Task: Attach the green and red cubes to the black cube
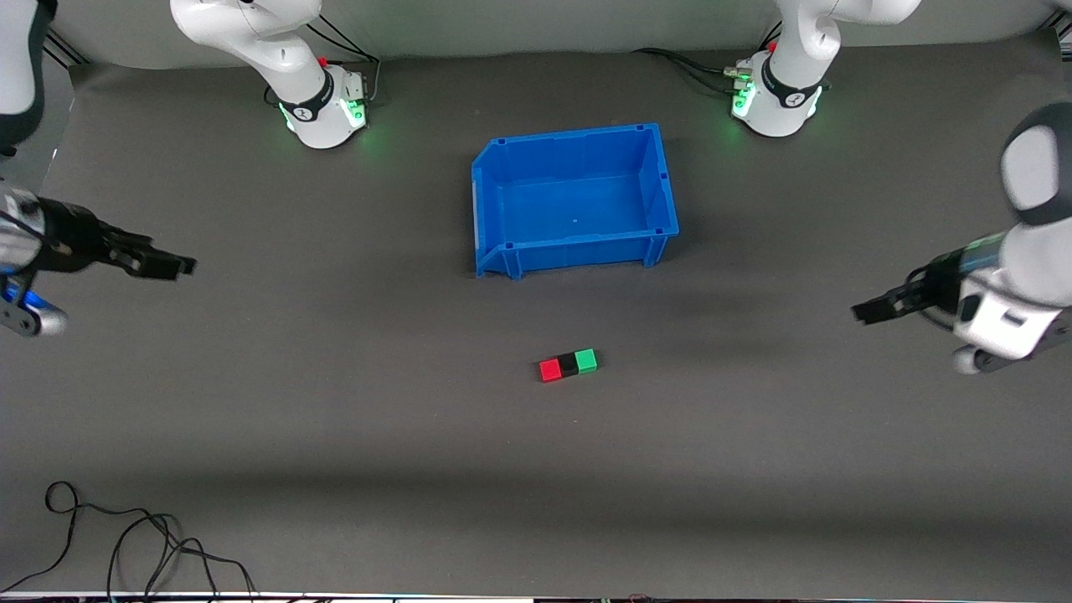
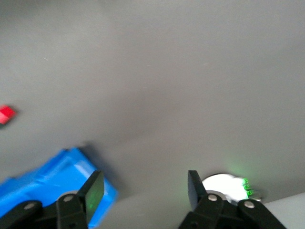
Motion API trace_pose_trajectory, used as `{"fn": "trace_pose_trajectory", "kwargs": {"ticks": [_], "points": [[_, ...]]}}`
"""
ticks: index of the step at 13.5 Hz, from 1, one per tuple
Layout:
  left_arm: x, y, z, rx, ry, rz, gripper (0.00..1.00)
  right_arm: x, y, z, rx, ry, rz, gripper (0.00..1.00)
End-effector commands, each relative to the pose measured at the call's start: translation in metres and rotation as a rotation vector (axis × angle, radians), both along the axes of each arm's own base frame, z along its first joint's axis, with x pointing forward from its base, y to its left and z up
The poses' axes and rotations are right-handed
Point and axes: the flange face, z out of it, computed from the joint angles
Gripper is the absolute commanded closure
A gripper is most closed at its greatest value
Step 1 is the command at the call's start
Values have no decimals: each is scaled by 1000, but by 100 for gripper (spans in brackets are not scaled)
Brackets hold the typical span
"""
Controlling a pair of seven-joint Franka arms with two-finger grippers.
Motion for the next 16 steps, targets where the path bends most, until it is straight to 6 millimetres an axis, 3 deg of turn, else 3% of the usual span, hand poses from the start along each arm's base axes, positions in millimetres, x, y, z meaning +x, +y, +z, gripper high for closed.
{"fn": "trace_pose_trajectory", "kwargs": {"ticks": [1,4,8,12,16], "points": [[-23,17,33,24,-36,-141,0,-30,-20,8,10,-80,137,21],[-33,27,48,38,-68,-210,0,-47,-31,-1,-21,-190,185,21],[-60,37,56,51,-130,-225,0,-43,-26,-2,-26,-231,213,17],[-59,3,56,63,-122,-276,0,-43,-26,-2,-26,-231,213,1],[-56,-5,58,61,-126,-291,0,-39,-21,-3,-30,-230,209,1]]}}
